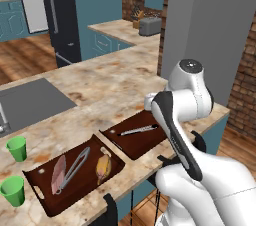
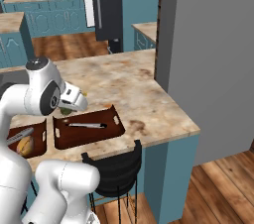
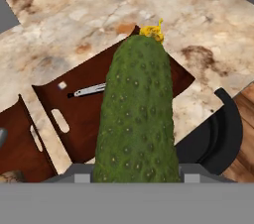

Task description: Gather the cucumber and corn from the fridge and place them on a tray on the dining counter. Then gather the chicken drumstick and steak from the fridge and place them on the other tray.

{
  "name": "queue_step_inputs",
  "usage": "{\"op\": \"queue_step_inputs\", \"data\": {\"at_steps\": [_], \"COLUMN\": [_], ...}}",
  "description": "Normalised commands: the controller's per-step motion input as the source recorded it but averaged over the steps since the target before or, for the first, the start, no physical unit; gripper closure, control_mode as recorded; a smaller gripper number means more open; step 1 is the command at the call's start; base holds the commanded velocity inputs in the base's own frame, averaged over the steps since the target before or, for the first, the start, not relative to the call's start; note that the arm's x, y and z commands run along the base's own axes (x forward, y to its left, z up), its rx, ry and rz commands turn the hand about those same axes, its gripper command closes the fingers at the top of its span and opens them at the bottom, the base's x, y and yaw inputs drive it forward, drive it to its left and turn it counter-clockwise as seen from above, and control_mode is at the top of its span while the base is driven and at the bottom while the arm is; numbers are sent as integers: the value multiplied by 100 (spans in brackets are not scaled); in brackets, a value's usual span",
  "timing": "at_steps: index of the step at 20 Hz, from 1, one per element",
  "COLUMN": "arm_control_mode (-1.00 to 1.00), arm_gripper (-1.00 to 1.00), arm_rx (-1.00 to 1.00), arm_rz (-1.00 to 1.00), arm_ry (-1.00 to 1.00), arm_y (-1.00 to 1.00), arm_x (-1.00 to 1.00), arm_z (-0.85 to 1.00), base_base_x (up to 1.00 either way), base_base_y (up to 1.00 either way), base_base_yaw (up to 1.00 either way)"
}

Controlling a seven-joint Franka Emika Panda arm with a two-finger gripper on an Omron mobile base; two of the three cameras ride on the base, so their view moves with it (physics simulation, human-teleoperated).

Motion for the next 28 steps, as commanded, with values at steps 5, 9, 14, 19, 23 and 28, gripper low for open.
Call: {"op": "queue_step_inputs", "data": {"at_steps": [5, 9, 14, 19, 23, 28], "arm_control_mode": [-100, -100, -100, -100, -100, -100], "arm_gripper": [100, 100, 100, 100, 100, 100], "arm_rx": [0, 0, 1, 6, 4, 1], "arm_rz": [-3, -24, -28, -23, -23, -17], "arm_ry": [14, 0, 5, 10, 9, 11], "arm_y": [67, 56, 8, 0, 0, 22], "arm_x": [48, 51, 21, 19, 44, 27], "arm_z": [-51, -73, -68, -48, -56, -41], "base_base_x": [0, 0, 0, 0, 0, 0], "base_base_y": [0, 0, 0, 0, 0, 0], "base_base_yaw": [0, 0, 0, 0, 0, 0]}}
